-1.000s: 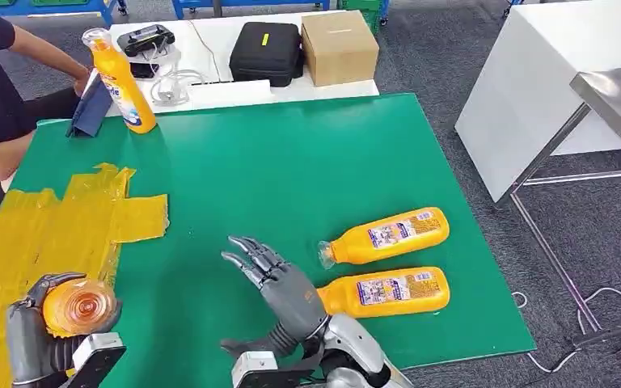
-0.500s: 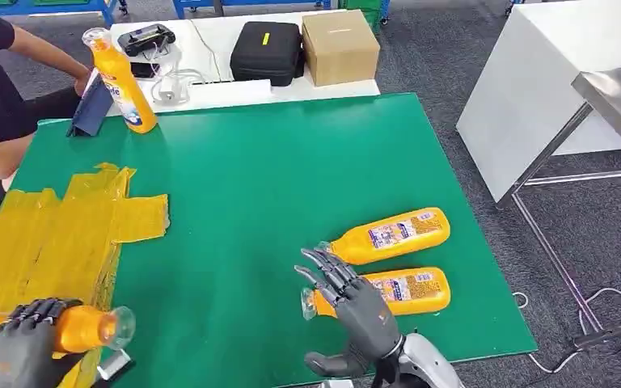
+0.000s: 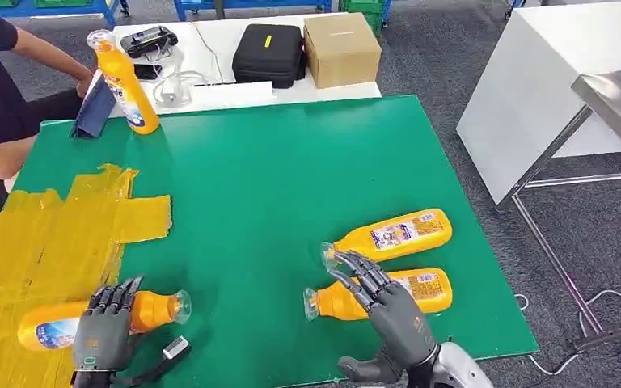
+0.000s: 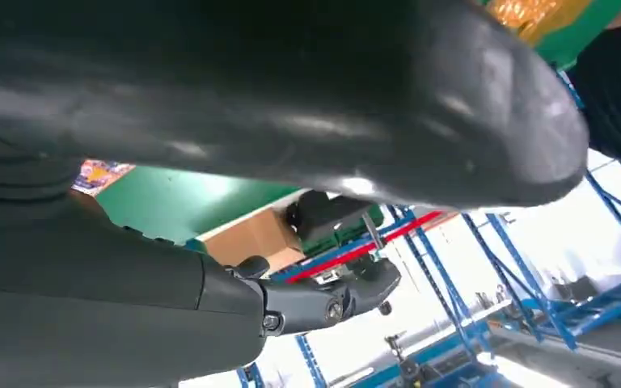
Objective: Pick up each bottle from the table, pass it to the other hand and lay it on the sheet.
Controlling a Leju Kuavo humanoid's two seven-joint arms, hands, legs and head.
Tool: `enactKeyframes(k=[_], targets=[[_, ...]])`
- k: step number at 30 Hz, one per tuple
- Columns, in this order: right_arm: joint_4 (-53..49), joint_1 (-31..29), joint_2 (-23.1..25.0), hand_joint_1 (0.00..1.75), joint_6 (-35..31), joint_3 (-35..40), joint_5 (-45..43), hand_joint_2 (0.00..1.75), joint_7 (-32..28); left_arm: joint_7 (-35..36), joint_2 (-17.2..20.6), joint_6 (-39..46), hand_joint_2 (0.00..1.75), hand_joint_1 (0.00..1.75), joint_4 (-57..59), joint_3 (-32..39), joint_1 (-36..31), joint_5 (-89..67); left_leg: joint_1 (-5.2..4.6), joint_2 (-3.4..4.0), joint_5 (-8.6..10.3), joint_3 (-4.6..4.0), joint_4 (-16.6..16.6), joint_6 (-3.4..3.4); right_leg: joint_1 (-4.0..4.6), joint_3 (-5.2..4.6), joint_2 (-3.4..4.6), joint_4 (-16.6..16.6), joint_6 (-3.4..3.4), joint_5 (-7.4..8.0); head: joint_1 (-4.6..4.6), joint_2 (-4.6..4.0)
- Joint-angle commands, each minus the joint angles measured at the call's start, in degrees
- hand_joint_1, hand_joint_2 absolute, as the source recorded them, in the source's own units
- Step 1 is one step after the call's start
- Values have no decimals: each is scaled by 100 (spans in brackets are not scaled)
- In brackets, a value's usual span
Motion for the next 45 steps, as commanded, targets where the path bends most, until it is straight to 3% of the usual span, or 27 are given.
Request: enactKeyframes(k=[1, 6, 7, 11, 15, 17, 18, 19, 20, 21, 22, 23, 25, 27, 29, 36, 45], targets=[[74, 6, 23, 0, 49, -110, 4, 0, 9, -105, -63, -150, 175, 0, 728, -34, 3, 7, 5, -3, -5, 25, -5, -6, 5, 22, 11, -5, -9, -1, 0, 0], [109, -29, 61, 0, 69, -119, 14, 0, -8, -259, -57, -254, 175, 0, 635, 62, 83, 7, 11, 2, -10, 42, -4, -11, 14, 40, 20, -6, -17, -2, 0, 0], [121, -37, 71, 0, 76, -120, 21, 0, -14, -302, -64, -277, 0, 0, 624, 86, 101, 7, 10, 0, -10, 42, -3, -12, 13, 41, 18, -4, -17, -3, 0, 0], [111, 3, 16, 0, 70, -178, 62, 0, 0, -640, -186, -83, 0, 0, 478, 519, 267, 7, 9, -6, -8, 51, -6, -12, 11, 53, 14, -7, -17, -3, 0, 0], [111, 3, 16, 0, 70, -178, 62, 0, 0, -640, -186, -83, 0, 0, 478, 519, 267, 7, 10, -2, -8, 59, -5, -5, 11, 60, 9, -7, -13, -4, 0, 0], [-23, 180, -198, 0, -22, -224, 88, 0, 85, -1496, -693, 647, 0, 0, 72, 1571, 624, 7, 11, -5, -10, 63, -4, -4, 12, 64, 7, -10, -11, -6, 0, 0], [-60, 246, -256, 0, -68, -242, 85, 175, 112, -1723, -837, 872, 0, 0, -83, 1864, 705, 7, 2, -9, -3, 58, -6, -1, 2, 59, -3, -4, -5, -5, 2, 0], [-158, 396, -403, 0, -169, -245, 126, 175, 215, -2469, -1364, 944, 0, 0, -1019, 2625, 965, 295, 5, -9, -9, 58, -2, -1, 5, 60, 0, -5, -7, -8, 0, 0], [-273, 602, -581, 0, -343, -200, 246, 175, 392, -4134, -2290, 944, 0, 0, -1720, 3792, 1015, 1223, 3, -12, -8, 52, 2, 0, 2, 54, -5, -2, -5, -8, 0, 0], [-338, 761, -706, 0, -439, -170, 411, 175, 591, -5273, -2763, 944, 0, 0, -1865, 4267, 925, 2303, 5, -29, -12, 39, 12, 4, 4, 48, -19, 1, -3, -13, 2, 0], [-438, 944, -939, 0, -562, -45, 598, 175, 940, -6122, -2934, 930, 0, 0, -1880, 4455, 878, 3722, 5, -54, -15, 24, 24, 10, 3, 43, -42, 4, 2, -19, 0, 0], [-487, 1054, -1135, 0, -649, 43, 795, 175, 1262, -6362, -2919, 610, 0, 0, -2139, 4450, 889, 4561, 5, -60, -5, 14, 22, 9, 2, 22, -53, 3, 3, -14, 0, 0], [-500, 1256, -1320, 0, -890, 102, 1257, 175, 1956, -6653, -3009, -455, 0, 0, -2585, 4621, 868, 6101, -16, -49, -9, 6, 18, 17, -14, -45, -43, -2, 11, -17, 0, 0], [-398, 1274, -1284, 0, -969, 8, 1604, 175, 2414, -6633, -3105, -1188, 0, 0, -2727, 4723, 838, 6664, -6, -24, -21, 2, 18, 28, -4, -38, -24, -6, 18, -22, 6, 0], [-225, 1161, -1253, 0, -865, -190, 1364, 175, 2509, -6624, -3270, -1688, 0, 0, -2756, 4772, 800, 6897, -11, -7, -39, 21, 11, 24, -10, 30, -5, -9, 15, -22, -5, 0], [224, 993, -875, 0, -315, -892, 1015, 175, 2055, -6683, -3275, -1575, 0, 0, -2732, 4320, 782, 6583, -18, -7, -22, 17, 3, 29, -19, 22, -8, -14, 22, -12, 0, 0], [261, 976, -852, 0, -298, -924, 1010, 175, 2020, -6669, -3272, -1564, 0, 0, -2735, 4289, 770, 6565, -11, -19, -28, 29, 3, 23, -12, 36, -10, -17, 14, -17, -2, 0]])
